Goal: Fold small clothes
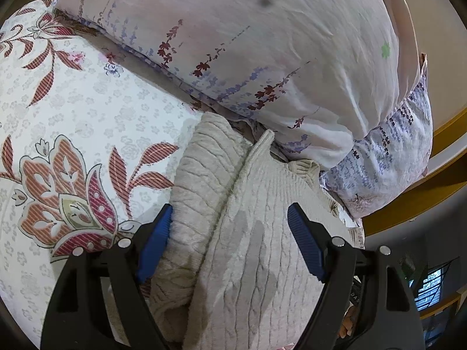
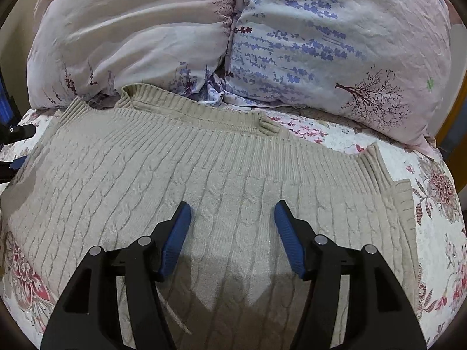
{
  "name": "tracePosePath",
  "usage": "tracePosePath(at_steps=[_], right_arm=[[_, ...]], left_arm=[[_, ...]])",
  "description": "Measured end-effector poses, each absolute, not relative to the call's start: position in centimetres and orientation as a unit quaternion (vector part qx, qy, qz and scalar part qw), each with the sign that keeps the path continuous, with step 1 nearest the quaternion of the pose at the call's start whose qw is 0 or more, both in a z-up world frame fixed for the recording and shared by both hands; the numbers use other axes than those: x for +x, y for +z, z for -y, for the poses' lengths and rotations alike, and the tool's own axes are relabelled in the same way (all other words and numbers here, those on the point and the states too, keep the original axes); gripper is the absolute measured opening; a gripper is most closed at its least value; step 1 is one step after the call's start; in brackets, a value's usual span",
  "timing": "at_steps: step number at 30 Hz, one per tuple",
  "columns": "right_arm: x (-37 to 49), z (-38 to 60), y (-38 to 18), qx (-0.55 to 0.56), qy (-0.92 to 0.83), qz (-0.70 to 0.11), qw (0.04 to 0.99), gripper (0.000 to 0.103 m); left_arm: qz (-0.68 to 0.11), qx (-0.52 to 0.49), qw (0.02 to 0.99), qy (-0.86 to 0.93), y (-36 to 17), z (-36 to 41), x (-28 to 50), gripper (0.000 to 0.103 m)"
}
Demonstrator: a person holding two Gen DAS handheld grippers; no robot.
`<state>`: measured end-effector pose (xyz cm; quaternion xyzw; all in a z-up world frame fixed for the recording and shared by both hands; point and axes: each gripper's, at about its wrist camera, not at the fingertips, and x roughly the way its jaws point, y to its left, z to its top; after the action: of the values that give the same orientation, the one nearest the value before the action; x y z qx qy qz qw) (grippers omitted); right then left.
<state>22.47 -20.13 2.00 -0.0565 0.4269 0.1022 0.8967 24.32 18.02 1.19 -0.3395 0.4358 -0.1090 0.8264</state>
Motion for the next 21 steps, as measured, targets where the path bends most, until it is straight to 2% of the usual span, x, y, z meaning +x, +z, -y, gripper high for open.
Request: tracePosePath(at_steps=[6,21], right_arm=[[22.47,20.04,2.02,-0.058,0.102,-0.426,0.897,0.062],[22.43,20.09,2.04,-0.056,0.104,-0.425,0.898,0.062]], left_arm=[[-0.436,-0.346,0.823,-0.113,1.20,-17.89,24.30,0.078],[-0.440,-0.348,0.820,-0.114,1.05,-17.86,24.10,0.065]])
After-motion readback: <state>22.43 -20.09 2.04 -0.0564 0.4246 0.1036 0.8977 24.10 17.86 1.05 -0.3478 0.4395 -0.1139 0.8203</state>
